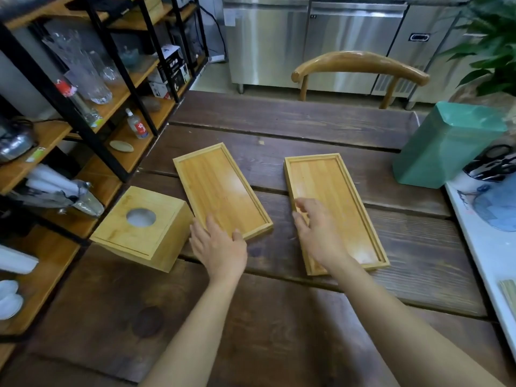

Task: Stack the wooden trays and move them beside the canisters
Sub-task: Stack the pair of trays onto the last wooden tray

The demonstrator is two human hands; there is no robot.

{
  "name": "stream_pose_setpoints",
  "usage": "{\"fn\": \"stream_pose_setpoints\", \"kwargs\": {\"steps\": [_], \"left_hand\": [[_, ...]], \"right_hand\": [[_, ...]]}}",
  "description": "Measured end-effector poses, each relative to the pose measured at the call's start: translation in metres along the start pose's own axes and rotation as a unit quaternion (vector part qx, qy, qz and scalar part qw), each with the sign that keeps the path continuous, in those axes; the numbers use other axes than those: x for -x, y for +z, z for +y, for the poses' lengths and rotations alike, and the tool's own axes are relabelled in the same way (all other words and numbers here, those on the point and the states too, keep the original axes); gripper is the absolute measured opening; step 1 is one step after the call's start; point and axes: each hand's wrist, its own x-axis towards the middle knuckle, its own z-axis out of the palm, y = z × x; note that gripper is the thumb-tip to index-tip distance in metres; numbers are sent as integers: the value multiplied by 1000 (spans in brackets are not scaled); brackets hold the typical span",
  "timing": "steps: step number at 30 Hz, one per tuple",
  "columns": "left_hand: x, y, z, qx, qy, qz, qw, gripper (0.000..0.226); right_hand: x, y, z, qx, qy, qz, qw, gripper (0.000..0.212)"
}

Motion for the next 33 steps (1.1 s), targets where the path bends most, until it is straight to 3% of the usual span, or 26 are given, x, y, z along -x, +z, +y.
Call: {"fn": "stream_pose_setpoints", "kwargs": {"steps": [2, 5, 9, 12, 15, 18, 22, 27, 33], "left_hand": [[-8, -4, -10, 68, -78, -39, 994, 71], [-12, -8, -12, 249, -139, -78, 955, 55], [-17, -17, -4, 321, -187, -97, 923, 44], [-24, -25, -5, 297, -201, -79, 930, 33], [-26, -29, -9, 228, -191, -113, 948, 37], [-18, -31, -3, 159, -112, -101, 976, 30], [10, -29, 23, 126, 1, -53, 991, 31], [45, 18, 60, 150, 38, -105, 982, 27], [75, 75, 78, 106, 18, -196, 975, 44]], "right_hand": [[-7, 24, -22, -28, 24, -68, 997, 50], [-17, 51, -37, -54, 102, -139, 984, 65], [-19, 62, -41, -179, 189, -139, 956, 65], [-25, 58, -35, -234, 239, -110, 936, 60], [-29, 50, -34, -194, 242, -96, 946, 38], [-27, 37, -39, -119, 179, -72, 974, 30], [-15, 4, -30, -99, 113, 2, 989, 24], [7, -37, 19, -65, 130, 130, 981, 28], [29, -64, 72, -22, 192, 165, 967, 28]]}}
